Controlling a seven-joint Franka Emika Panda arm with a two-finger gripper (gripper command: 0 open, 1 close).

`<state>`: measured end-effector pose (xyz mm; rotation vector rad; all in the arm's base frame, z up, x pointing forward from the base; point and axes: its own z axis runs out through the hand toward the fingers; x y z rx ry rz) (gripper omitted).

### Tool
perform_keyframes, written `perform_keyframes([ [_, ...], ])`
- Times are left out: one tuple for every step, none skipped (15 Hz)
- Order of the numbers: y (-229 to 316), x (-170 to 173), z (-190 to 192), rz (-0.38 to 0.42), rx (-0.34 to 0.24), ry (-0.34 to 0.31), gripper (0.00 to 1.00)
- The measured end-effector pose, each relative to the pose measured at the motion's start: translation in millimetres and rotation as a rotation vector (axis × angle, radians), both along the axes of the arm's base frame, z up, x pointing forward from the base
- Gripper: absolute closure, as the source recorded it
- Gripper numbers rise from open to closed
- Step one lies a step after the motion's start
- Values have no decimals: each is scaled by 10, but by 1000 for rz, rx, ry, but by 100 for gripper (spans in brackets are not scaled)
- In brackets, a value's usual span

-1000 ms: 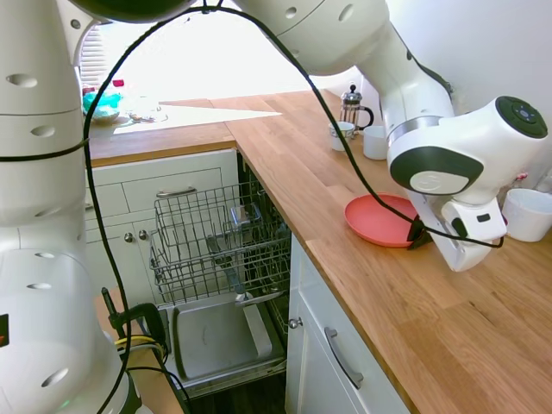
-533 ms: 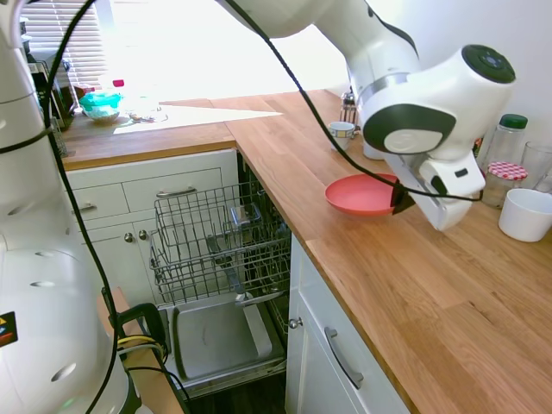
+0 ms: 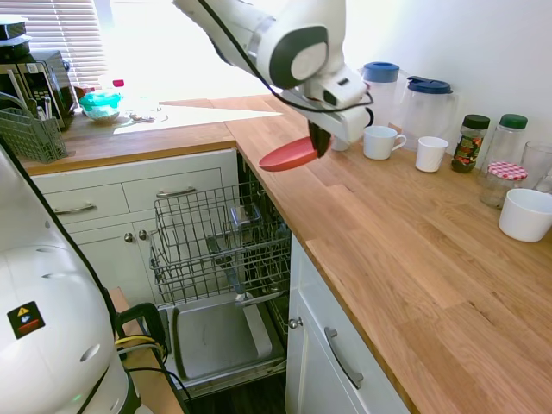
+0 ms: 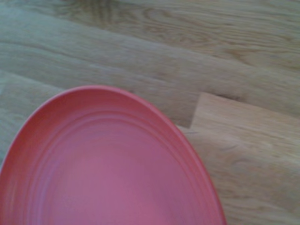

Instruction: Put the plate in the dishwasher

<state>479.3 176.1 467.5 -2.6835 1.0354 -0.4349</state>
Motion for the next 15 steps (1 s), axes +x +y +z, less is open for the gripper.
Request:
perform_keyframes([
  [315, -137, 23, 25, -41, -12, 100],
  [618, -273, 33, 51, -80, -24, 100],
  [907, -418, 47, 78, -124, -35, 100],
  [1183, -552, 58, 105, -170, -48, 100],
  [1428, -670, 51, 131, -215, -63, 100],
  [1645, -767, 30, 155, -256, -74, 100],
  [1828, -837, 7, 179, -296, -81, 100],
  [1988, -880, -15, 202, -341, -93, 100],
  [2121, -899, -55, 225, -383, -103, 100],
  [2252, -915, -118, 253, -427, -111, 100],
  [2380, -930, -187, 283, -472, -118, 100],
  [2509, -963, -257, 314, -513, -123, 100],
  [2640, -1024, -322, 351, -552, -133, 100],
  [2756, -1106, -381, 389, -589, -149, 100],
  [2853, -1202, -418, 428, -626, -178, 100],
])
